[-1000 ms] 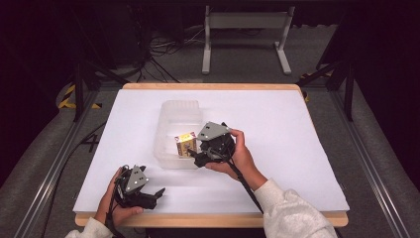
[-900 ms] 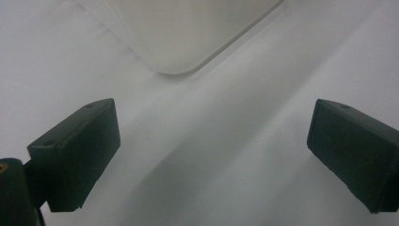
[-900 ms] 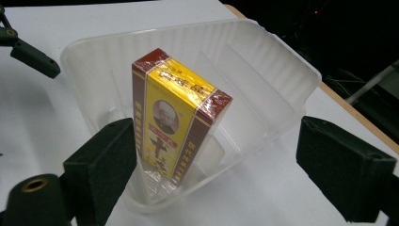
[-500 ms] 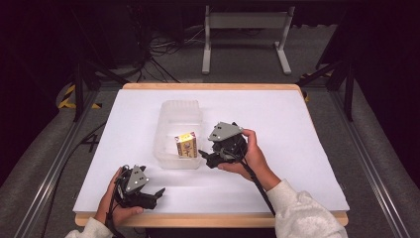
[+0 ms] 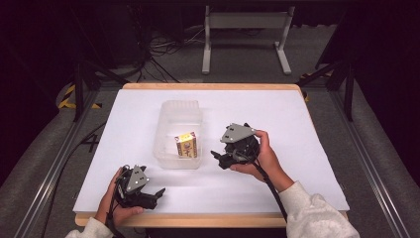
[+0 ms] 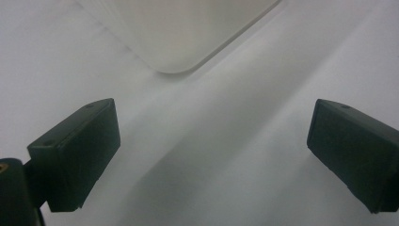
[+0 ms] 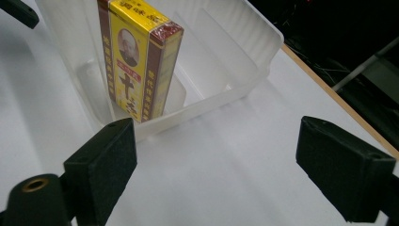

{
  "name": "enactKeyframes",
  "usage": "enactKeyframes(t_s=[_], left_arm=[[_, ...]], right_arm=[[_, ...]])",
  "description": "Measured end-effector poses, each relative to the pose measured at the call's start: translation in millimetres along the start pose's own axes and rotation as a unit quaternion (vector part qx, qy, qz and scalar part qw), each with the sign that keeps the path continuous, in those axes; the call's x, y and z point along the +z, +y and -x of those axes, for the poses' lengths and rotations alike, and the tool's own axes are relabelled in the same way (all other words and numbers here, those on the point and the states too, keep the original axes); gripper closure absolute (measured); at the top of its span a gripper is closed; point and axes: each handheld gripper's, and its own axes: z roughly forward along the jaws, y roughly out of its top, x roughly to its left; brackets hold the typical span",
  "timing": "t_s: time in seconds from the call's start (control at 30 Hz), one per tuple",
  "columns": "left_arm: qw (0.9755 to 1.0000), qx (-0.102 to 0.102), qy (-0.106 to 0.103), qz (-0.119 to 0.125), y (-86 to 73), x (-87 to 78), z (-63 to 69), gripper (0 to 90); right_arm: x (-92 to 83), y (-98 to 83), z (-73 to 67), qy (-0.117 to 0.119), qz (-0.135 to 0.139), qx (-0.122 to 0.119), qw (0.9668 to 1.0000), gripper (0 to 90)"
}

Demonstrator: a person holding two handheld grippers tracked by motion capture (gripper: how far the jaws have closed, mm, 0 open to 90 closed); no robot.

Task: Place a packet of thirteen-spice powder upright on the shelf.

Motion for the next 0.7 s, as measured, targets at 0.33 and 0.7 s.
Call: enactKeyframes(t_s=[0.33, 0.7], left_arm=[[1.0, -0.002, 0.0, -0.001, 0.0, 0.3, 0.0, 3.7], [1.0, -0.001, 0.0, 0.001, 0.2, 0.1, 0.2, 3.7]], right_arm=[[-11.9, -17.2, 12.1, -0.019, -0.001, 0.002, 0.9998, 13.1], [-31.2, -37.7, 21.6, -0.044, 0.038, 0.02, 0.9981, 12.4]])
